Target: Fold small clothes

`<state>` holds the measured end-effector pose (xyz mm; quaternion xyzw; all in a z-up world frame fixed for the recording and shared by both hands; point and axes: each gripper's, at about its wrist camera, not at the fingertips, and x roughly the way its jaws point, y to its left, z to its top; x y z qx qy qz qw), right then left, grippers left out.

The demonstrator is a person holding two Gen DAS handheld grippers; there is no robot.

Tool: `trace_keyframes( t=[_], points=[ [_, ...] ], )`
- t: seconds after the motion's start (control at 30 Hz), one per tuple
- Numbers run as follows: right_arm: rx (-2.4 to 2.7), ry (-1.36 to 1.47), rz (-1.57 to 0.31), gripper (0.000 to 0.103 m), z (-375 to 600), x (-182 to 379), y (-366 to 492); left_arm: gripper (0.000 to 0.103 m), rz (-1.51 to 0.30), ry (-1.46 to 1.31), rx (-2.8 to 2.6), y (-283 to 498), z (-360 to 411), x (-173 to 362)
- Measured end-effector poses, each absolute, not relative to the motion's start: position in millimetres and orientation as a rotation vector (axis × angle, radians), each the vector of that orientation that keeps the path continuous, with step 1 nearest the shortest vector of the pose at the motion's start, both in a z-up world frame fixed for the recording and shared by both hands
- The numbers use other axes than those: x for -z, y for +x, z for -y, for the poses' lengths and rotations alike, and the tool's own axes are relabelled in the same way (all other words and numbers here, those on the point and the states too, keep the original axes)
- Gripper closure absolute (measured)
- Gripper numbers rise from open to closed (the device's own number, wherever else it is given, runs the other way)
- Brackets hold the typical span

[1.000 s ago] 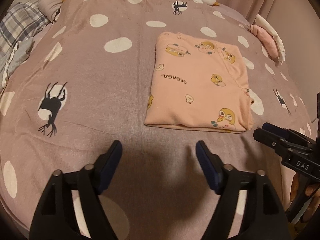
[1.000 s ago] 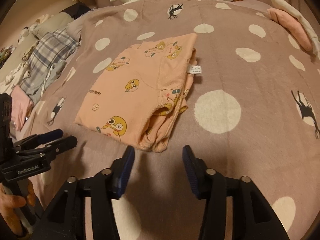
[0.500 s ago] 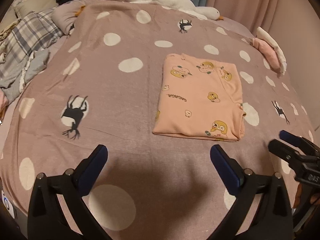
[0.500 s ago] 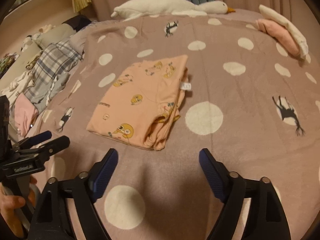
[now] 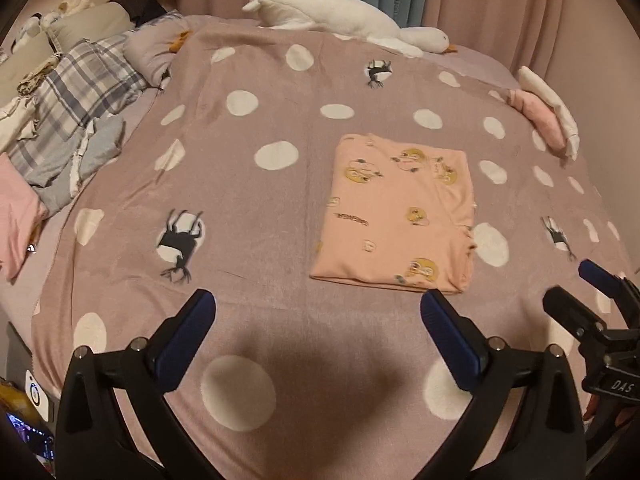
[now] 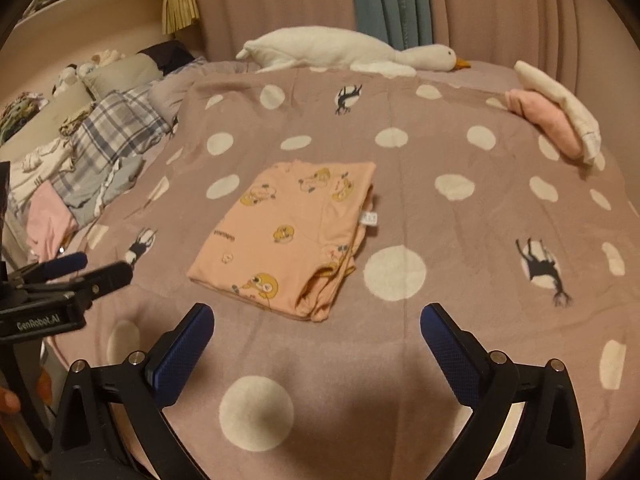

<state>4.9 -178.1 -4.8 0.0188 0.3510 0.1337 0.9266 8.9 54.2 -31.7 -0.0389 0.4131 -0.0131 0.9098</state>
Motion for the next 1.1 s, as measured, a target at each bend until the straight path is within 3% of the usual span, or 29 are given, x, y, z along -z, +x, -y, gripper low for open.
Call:
trace_keyframes(
  t=[0.47, 0.77, 1.1],
  points=[
    [-0.287, 0.018, -0.677, 0.001, 170, -46, -13, 0.000, -0.829, -0.079, -0.002, -6, -52, 8],
    [-0.268, 0.000, -0.760, 0.001, 158, -4, 6, 0.000, -0.883, -0.063, -0.052, -2, -53, 23],
    [-0.262, 0.000, -0.774, 0.001, 159, -1, 8, 0.000, -0.898, -0.043, -0.062, 4, -51, 28]
  ],
)
